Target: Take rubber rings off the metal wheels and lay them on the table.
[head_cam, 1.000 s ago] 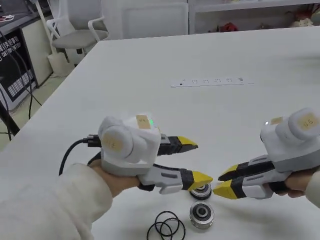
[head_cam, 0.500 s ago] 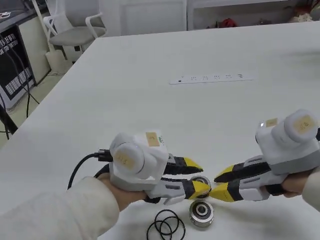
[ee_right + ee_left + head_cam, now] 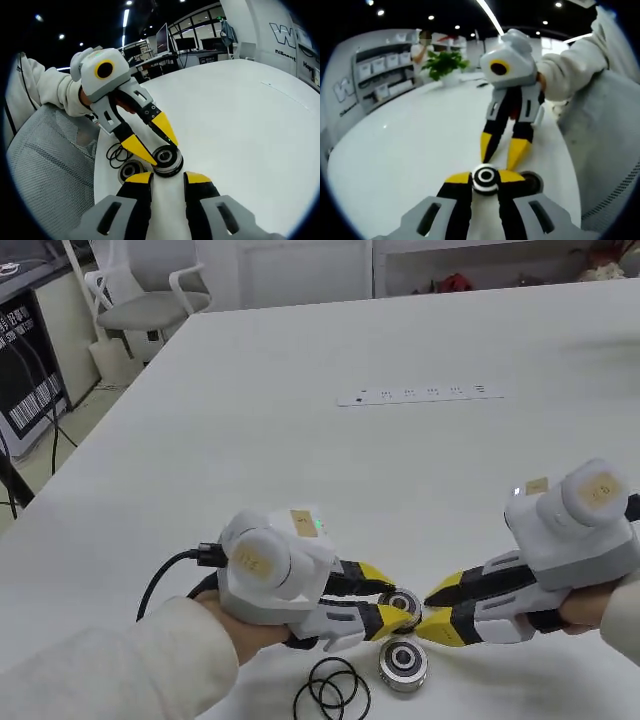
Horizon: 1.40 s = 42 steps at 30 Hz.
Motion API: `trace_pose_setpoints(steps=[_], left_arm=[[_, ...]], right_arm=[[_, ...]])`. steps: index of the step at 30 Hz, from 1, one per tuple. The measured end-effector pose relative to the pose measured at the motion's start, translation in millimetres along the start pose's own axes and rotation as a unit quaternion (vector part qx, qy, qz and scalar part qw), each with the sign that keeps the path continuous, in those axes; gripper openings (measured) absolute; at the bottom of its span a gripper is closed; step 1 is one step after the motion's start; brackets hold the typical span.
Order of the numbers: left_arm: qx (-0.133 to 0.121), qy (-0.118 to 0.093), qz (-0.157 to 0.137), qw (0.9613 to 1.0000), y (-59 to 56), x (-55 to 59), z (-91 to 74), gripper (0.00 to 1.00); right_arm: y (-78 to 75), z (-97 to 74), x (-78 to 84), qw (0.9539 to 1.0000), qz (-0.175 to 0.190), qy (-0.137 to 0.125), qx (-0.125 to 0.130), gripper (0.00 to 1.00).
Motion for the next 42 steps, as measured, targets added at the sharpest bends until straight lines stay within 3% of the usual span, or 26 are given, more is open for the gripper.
trace_pose_setpoints(steps=[9,10,11,18,28,29,33,36,42], left_arm=[[0.005,-0.004,0.019,0.9998,-4.7,-1.5,-2.0,0.16],[0.012,0.005,0.018,0.9998,-7.4,1.3,-3.0,0.14],[0.009,-0.003,0.018,0.9998,-5.7,-0.9,-2.1,0.14],[0.008,-0.005,0.009,0.9999,-4.8,-0.5,-1.7,0.14],[0.006,-0.006,0.003,1.0000,-5.0,-0.2,-1.2,0.14],[0.006,-0.006,0.003,1.0000,-5.2,-0.3,-1.0,0.14],[0.006,-0.008,0.003,0.9999,-5.4,-0.1,-0.8,0.14],[0.007,-0.012,0.004,0.9999,-4.9,0.6,-1.0,0.14],[0.007,-0.013,0.008,0.9999,-4.0,0.3,-0.3,0.14]], right_arm=[[-1.2,4.3,-0.1,1.0000,0.001,-0.006,0.001,0.22],[-1.2,4.3,-0.2,1.0000,0.001,-0.007,0.001,0.22],[-1.4,4.4,-0.1,1.0000,-0.001,-0.006,0.002,0.21],[-1.3,5.3,1.6,0.9995,-0.032,0.000,0.007,0.16],[-3.2,3.2,4.8,0.9988,-0.046,0.013,0.011,0.06],[-7.4,2.2,3.8,0.9982,-0.053,0.012,0.025,0.01],[-6.7,3.0,3.5,0.9990,-0.037,0.014,0.020,0.00],[-9.6,3.0,2.5,0.9997,0.009,0.010,0.019,0.00],[-11.0,1.3,2.1,0.9991,0.038,0.005,0.018,0.00]])
Point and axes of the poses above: the centre of the closed fingertips' face, and the gripper's own axes: z roughly forward along the fingers, y roughly to its left, x roughly out of its underside, the point moved 3 cm from there along -z, roughly backward along the fingers, and after that the axes turned 2 degrees about -x, right-handed, at the moved point
